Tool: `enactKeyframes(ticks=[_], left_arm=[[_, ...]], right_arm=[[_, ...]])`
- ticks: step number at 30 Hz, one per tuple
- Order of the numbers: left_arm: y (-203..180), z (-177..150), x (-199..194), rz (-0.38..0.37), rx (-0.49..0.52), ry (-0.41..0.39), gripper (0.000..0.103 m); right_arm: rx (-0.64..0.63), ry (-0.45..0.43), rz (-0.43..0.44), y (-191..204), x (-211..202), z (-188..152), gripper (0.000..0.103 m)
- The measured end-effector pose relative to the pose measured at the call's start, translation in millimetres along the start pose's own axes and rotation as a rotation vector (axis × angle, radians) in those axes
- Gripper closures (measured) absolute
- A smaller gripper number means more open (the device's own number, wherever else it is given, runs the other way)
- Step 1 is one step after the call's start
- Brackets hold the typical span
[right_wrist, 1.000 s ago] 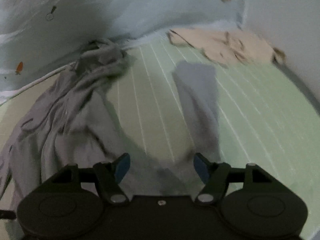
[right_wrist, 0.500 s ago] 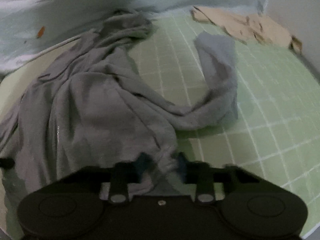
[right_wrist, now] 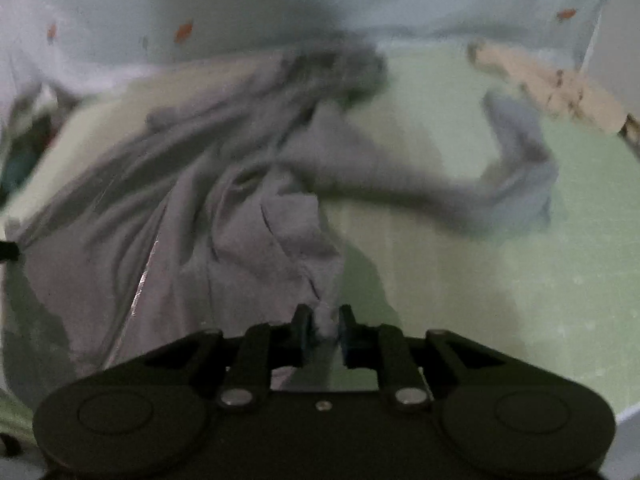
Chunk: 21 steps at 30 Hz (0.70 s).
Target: Fold clothes
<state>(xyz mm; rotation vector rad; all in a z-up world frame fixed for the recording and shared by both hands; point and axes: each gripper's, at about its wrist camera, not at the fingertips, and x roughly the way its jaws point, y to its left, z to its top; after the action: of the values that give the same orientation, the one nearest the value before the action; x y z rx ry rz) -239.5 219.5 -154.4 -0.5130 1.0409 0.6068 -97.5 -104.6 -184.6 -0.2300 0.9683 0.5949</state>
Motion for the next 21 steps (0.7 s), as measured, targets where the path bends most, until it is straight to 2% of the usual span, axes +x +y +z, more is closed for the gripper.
enactKeyframes(ticks=[1,2,3,4,5,6,9,11,16,21], left_arm=[[3,-2,0,-0.003,0.018,-0.004,0.078],[4,-3,-1,-0.019,0.032,-0.014,0.065],[5,-4,-3,-0.039,0.038,-0.026,0.043],[7,-4,-4,-0.058,0.042,-0.038,0.032],[5,-5,-6,-0.074,0.050,-0.052,0.020],[2,-6,-9,-0.090,0.059,-0.066,0.015],[-9,-8,-15,-0.116,0.087,-0.107,0.006],[-22,-5,-19,-0.123,0.113,-0.140,0.004],[-60,-2,-37,-0.173,0.159,-0.214,0.002],[-104,-11,-59,-0.257,0.130,-0.338,0.000]], right_arm=[[-0.015,0.015,-0.012,7,3,-3,0.082],[-0.036,-0.003,-0.028,14,1,-6,0.068],[-0.054,-0.021,-0.045,19,-1,-7,0.058],[-0.058,-0.036,-0.060,22,-3,-9,0.044],[-0.061,-0.050,-0.075,25,-5,-9,0.039],[-0.052,-0.054,-0.087,25,-7,-10,0.037],[-0.014,-0.076,-0.123,23,-13,-11,0.017],[0.032,-0.119,-0.140,17,-22,-11,0.002],[0.133,-0.158,-0.154,-19,-27,-4,0.000],[0.228,-0.192,-0.179,-72,-37,-1,0.000]])
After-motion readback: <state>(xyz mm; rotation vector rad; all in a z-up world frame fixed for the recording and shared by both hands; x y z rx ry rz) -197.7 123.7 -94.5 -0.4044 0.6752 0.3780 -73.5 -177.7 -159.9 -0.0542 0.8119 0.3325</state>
